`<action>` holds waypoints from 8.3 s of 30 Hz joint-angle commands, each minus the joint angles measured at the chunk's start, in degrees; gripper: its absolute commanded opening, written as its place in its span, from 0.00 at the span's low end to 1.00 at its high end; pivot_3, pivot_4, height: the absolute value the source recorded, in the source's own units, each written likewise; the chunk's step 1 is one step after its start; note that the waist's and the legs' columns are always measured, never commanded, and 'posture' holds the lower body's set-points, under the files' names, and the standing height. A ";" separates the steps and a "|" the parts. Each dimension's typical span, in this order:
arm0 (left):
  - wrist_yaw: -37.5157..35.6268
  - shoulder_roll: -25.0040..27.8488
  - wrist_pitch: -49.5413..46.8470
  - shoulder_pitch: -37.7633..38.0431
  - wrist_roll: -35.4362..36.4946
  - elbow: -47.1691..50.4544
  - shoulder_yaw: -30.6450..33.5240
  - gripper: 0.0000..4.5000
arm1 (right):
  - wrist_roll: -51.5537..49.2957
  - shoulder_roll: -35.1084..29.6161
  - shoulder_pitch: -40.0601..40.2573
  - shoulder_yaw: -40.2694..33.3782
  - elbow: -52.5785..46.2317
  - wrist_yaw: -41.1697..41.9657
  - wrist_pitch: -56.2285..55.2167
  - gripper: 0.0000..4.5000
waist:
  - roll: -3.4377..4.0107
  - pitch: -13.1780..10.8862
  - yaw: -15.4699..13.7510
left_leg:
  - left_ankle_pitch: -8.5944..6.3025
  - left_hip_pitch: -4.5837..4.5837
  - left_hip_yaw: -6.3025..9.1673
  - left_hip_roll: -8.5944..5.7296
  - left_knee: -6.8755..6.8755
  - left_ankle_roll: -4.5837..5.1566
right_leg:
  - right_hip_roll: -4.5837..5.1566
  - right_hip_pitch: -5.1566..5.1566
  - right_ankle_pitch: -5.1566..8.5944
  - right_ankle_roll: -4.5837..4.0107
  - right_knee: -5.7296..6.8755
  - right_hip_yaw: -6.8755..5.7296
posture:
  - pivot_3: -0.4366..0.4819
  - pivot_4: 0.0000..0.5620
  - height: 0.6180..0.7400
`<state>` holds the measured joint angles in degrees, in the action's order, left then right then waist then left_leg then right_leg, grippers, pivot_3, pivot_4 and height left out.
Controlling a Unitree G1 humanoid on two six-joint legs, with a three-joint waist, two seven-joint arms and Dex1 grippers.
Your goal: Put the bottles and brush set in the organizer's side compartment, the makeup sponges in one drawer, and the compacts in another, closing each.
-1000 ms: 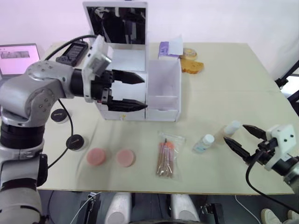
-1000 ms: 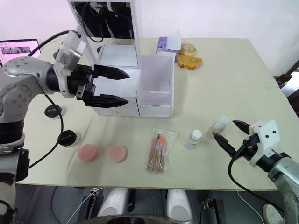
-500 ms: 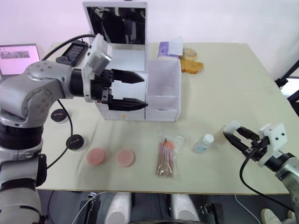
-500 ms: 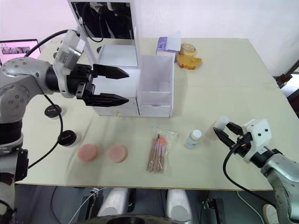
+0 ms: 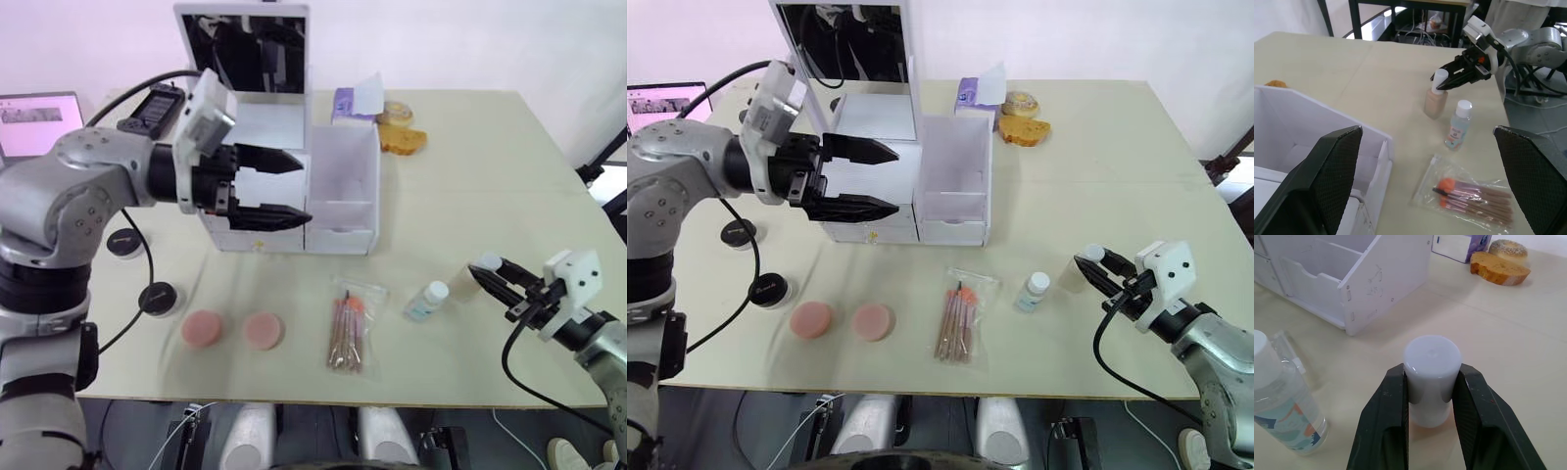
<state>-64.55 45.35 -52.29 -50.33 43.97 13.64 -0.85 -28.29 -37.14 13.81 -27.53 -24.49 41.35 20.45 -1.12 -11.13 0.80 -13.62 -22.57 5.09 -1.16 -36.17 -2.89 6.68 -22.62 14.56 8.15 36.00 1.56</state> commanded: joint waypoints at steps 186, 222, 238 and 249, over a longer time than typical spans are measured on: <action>-6.60 3.12 12.44 15.27 -0.86 -0.13 4.78 1.00 | -10.04 -11.54 -5.54 3.11 -8.93 13.11 8.20 0.15 | 0.03 -0.10 0.07 | 0.01 0.04 -0.08 0.06 -0.02 -0.02 | 0.00 0.06 0.10 -0.18 -0.02 -0.03 | 0.48 0.27 1.00; 12.80 2.37 12.94 58.68 8.62 21.08 43.32 1.00 | 5.61 3.40 -82.72 42.72 40.89 22.40 20.13 0.15 | 0.13 -0.16 1.71 | 0.02 -0.81 -0.06 0.08 0.05 -0.02 | 0.00 -1.03 -0.08 -0.21 0.18 -0.08 | 0.48 0.27 1.00; 14.12 4.00 13.43 56.29 9.12 19.97 40.89 1.00 | 13.40 8.44 -73.60 44.60 38.80 19.94 16.33 0.15 | 0.13 -0.16 1.78 | 0.02 -0.79 -0.06 0.09 0.05 -0.03 | -0.03 -1.03 -0.08 -0.22 0.21 -0.08 | 0.48 0.27 1.00; 14.31 4.58 13.81 54.62 9.03 19.16 39.20 1.00 | 15.06 9.30 -72.14 43.59 38.10 20.85 15.02 0.58 | 0.13 -0.16 1.75 | 0.02 -0.79 -0.06 0.09 0.05 -0.04 | -0.04 -1.03 -0.08 -0.22 0.22 -0.08 | 0.48 0.27 1.00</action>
<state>-50.13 49.04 -39.55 4.69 52.51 32.30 37.89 -12.57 -28.00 -57.62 17.70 15.90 61.55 35.91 -0.99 -11.29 2.54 -13.59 -23.36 5.04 -1.07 -36.12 -2.93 6.64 -23.65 14.48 7.94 36.23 1.48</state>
